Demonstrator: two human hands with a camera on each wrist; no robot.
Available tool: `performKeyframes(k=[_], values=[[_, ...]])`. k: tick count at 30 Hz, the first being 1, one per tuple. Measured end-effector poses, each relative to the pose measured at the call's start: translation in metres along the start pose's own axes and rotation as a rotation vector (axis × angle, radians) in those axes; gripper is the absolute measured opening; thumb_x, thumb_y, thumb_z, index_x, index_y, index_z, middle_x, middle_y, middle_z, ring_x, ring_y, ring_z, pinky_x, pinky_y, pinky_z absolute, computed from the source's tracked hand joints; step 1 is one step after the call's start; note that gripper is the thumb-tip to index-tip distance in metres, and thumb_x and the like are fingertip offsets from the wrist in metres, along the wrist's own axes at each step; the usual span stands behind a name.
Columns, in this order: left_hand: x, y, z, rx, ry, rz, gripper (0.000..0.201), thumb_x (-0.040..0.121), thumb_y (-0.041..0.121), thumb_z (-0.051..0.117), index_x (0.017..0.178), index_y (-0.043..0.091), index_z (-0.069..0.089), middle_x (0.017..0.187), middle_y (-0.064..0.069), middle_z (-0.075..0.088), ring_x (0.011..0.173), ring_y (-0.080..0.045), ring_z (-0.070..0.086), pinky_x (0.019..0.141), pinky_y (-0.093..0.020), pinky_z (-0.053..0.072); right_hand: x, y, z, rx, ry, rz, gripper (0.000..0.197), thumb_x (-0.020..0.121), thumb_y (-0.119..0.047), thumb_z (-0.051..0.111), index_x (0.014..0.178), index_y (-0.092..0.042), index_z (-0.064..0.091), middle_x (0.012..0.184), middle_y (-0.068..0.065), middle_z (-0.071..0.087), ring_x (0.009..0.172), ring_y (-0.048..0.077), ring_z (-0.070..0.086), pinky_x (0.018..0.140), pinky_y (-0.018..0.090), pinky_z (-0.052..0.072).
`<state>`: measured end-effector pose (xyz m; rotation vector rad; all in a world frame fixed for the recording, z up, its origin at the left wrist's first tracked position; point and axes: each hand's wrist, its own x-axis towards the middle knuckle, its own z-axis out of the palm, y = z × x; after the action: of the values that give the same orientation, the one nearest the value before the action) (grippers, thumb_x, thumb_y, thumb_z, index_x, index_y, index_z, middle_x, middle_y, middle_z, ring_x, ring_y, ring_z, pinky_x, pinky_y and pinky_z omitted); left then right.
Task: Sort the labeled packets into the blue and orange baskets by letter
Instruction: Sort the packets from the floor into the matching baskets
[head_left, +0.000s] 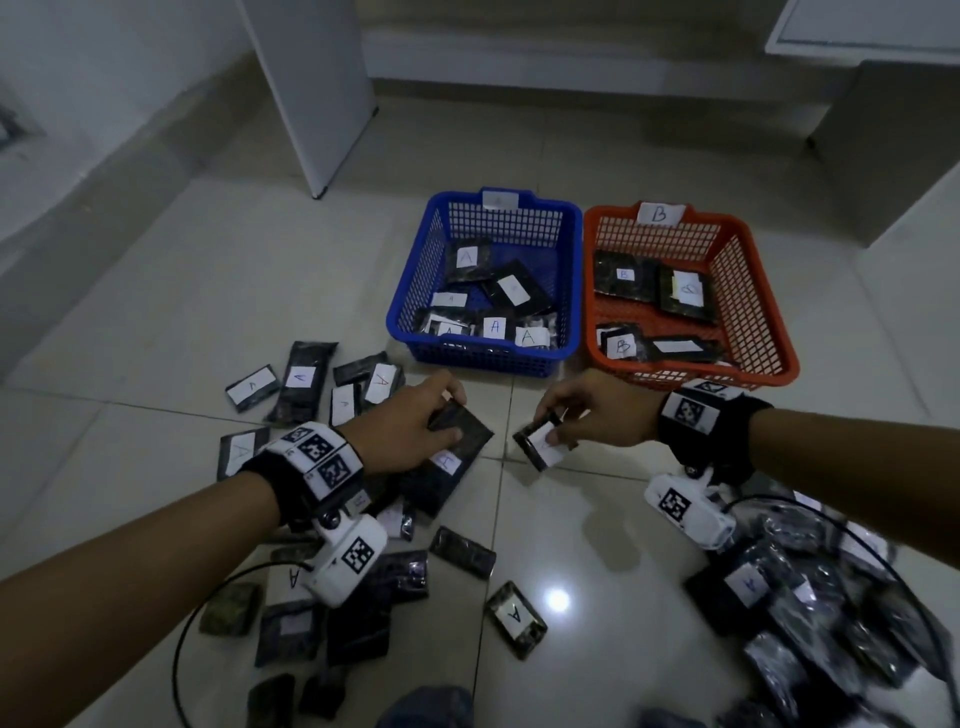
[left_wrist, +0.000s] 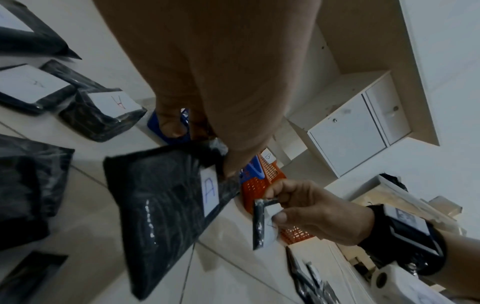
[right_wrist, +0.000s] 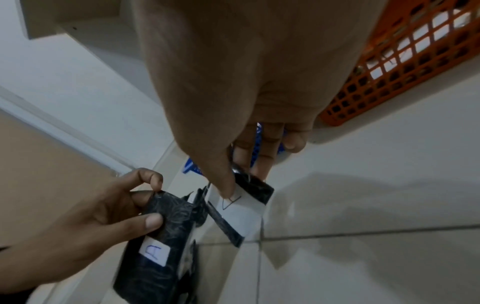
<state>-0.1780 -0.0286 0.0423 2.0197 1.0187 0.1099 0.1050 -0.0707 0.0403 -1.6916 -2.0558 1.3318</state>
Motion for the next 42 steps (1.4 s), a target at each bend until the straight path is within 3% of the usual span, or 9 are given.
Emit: performKeyframes(k=[5, 9, 14, 19, 24, 30, 34, 39, 42], values=[[0.022, 0.003, -0.022, 0.01, 0.149, 0.085, 0.026, 0.098, 0.014, 0.055, 0.111, 0.031, 0.04, 0.103, 0.0, 0.062, 0.085, -0.015, 0.064, 0.07, -0.036, 0.057, 0.017, -0.015, -0.019, 0.185, 0.129, -0.009, 0.03, 0.082, -0.011, 0.081, 0.109, -0.011, 0.068, 0.095, 0.0, 0.071, 0.083, 0.011, 0.069, 0.073, 0.017, 0.055], [0.049, 0.01, -0.049, 0.009, 0.237, 0.117, 0.028, 0.098, 0.012, 0.047, 0.116, 0.032, 0.038, 0.112, -0.003, 0.06, 0.093, -0.018, 0.062, 0.077, -0.039, 0.054, 0.032, -0.022, -0.036, 0.202, 0.237, -0.055, 0.041, 0.084, -0.013, 0.078, 0.121, -0.019, 0.062, 0.1, 0.009, 0.067, 0.09, 0.023, 0.069, 0.082, 0.03, 0.058], [0.092, 0.023, -0.079, 0.295, 0.418, 0.084, 0.044, 0.098, 0.012, 0.044, 0.137, 0.033, 0.047, 0.125, -0.006, 0.055, 0.118, -0.029, 0.048, 0.103, -0.048, 0.034, 0.051, -0.027, -0.059, 0.272, 0.42, -0.055, 0.021, 0.092, -0.004, 0.066, 0.112, -0.006, 0.059, 0.101, 0.012, 0.069, 0.077, 0.008, 0.068, 0.066, 0.018, 0.055], [0.13, 0.027, -0.086, 0.525, 0.29, 0.042, 0.055, 0.101, 0.015, 0.038, 0.148, 0.042, 0.035, 0.127, -0.004, 0.051, 0.125, -0.028, 0.042, 0.102, -0.042, 0.022, 0.072, -0.007, -0.071, 0.188, 0.563, 0.001, 0.006, 0.092, -0.014, 0.069, 0.095, -0.011, 0.073, 0.091, 0.005, 0.075, 0.086, 0.016, 0.072, 0.085, 0.036, 0.06], [0.159, 0.003, -0.072, 0.49, 0.034, -0.023, 0.056, 0.1, 0.015, 0.044, 0.15, 0.039, 0.035, 0.153, -0.004, 0.041, 0.14, -0.03, 0.037, 0.116, -0.05, 0.027, 0.08, 0.005, -0.068, 0.06, 0.547, 0.066, 0.008, 0.084, -0.023, 0.078, 0.084, -0.02, 0.071, 0.083, -0.002, 0.072, 0.079, 0.013, 0.07, 0.076, 0.038, 0.061], [0.168, -0.01, -0.067, 0.392, 0.012, 0.009, 0.048, 0.097, 0.015, 0.055, 0.144, 0.027, 0.05, 0.141, -0.011, 0.049, 0.132, -0.031, 0.045, 0.114, -0.039, 0.035, 0.09, 0.004, -0.063, 0.111, 0.559, 0.11, 0.012, 0.091, -0.014, 0.068, 0.099, -0.018, 0.059, 0.083, 0.005, 0.072, 0.065, 0.019, 0.071, 0.063, 0.036, 0.062], [0.166, -0.005, -0.067, 0.36, 0.073, 0.072, 0.038, 0.095, 0.009, 0.061, 0.133, 0.014, 0.062, 0.125, -0.008, 0.059, 0.119, -0.024, 0.053, 0.095, -0.019, 0.032, 0.099, 0.005, -0.06, -0.006, 0.551, 0.116, 0.012, 0.091, -0.014, 0.066, 0.099, -0.022, 0.061, 0.088, 0.001, 0.071, 0.07, 0.014, 0.068, 0.066, 0.034, 0.061], [0.161, -0.008, -0.064, 0.337, 0.123, 0.035, 0.039, 0.092, 0.013, 0.066, 0.13, 0.017, 0.064, 0.119, -0.011, 0.064, 0.11, -0.026, 0.06, 0.09, -0.021, 0.039, 0.106, 0.0, -0.058, -0.103, 0.53, 0.181, 0.029, 0.087, -0.013, 0.069, 0.115, -0.02, 0.066, 0.107, 0.002, 0.069, 0.09, 0.02, 0.068, 0.074, 0.036, 0.061], [0.157, -0.008, -0.058, 0.319, 0.126, 0.055, 0.038, 0.093, 0.01, 0.064, 0.131, 0.013, 0.063, 0.122, -0.009, 0.063, 0.111, -0.024, 0.059, 0.089, -0.019, 0.038, 0.106, -0.001, -0.06, -0.165, 0.501, 0.229, 0.023, 0.084, -0.012, 0.073, 0.107, -0.016, 0.074, 0.11, 0.006, 0.071, 0.093, 0.023, 0.069, 0.079, 0.039, 0.061]])
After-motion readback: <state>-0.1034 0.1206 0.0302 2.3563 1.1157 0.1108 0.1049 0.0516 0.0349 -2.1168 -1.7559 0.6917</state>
